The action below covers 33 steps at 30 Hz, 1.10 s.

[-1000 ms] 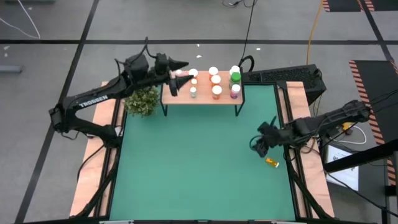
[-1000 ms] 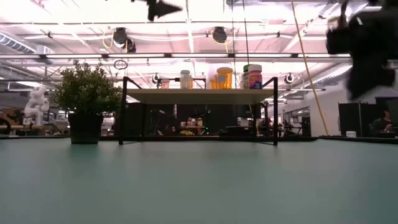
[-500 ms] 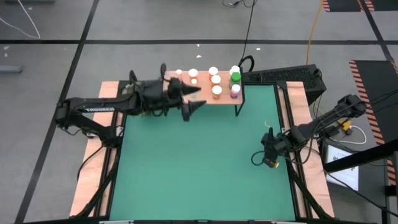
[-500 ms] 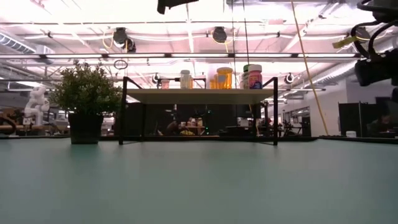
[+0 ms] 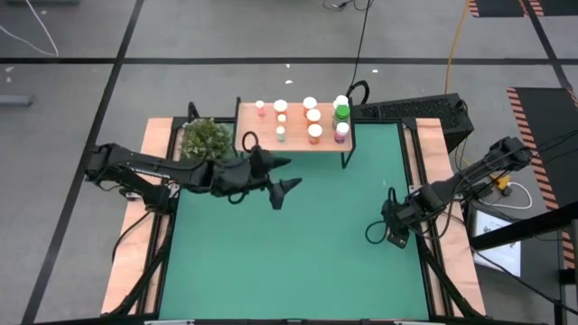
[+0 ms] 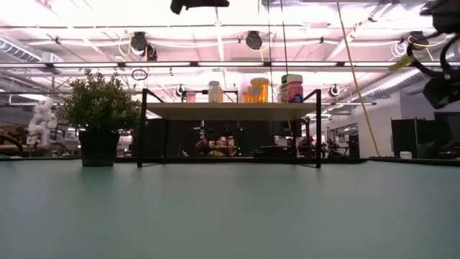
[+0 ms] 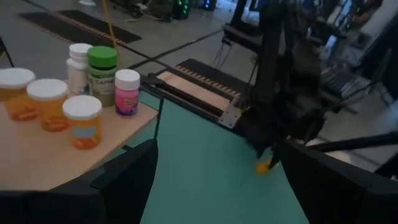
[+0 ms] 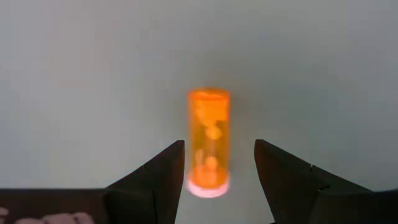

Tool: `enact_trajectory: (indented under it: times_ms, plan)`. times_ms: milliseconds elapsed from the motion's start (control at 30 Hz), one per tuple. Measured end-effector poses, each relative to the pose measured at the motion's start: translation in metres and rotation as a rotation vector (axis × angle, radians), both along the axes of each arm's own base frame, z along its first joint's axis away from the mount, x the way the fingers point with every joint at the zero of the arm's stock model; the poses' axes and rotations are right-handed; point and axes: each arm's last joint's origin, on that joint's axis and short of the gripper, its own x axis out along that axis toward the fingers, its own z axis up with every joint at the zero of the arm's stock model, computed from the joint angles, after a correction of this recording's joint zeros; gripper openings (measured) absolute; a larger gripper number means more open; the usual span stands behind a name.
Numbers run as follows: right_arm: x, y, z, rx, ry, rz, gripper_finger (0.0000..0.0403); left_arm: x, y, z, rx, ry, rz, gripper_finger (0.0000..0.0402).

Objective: Pick and place medicine bottles onto shelf by color
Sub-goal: Put the small orange medicine bottle on the shelf

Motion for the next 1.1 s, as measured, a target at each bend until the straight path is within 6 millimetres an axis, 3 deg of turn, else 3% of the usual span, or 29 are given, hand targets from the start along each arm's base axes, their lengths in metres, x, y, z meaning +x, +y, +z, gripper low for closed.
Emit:
enact_trajectory:
  times_ms: [233, 433, 700, 833, 1100]
  plan:
    - [-0.004, 0.000, -0.025, 0.079, 0.037, -0.081, 0.0177, -0.004, -0.016, -0.003, -0.099, -0.002, 0.016, 0.0340]
    - [-0.001, 0.003, -0.026, 0.140, 0.022, -0.096, 0.0137, -0.015, -0.048, -0.010, -0.107, 0.091, -0.076, 0.0340]
    - [0.002, 0.005, -0.025, 0.173, 0.015, -0.185, 0.0086, -0.034, -0.076, -0.027, -0.246, 0.223, -0.039, 0.0340]
    - [0.016, 0.013, -0.014, 0.325, -0.141, -0.267, 0.0085, -0.051, -0.088, -0.041, -0.297, 0.375, -0.012, 0.0340]
    - [0.043, 0.011, 0.007, 0.400, -0.497, -0.472, 0.0090, -0.082, -0.095, -0.059, -0.385, 0.625, 0.106, 0.0340]
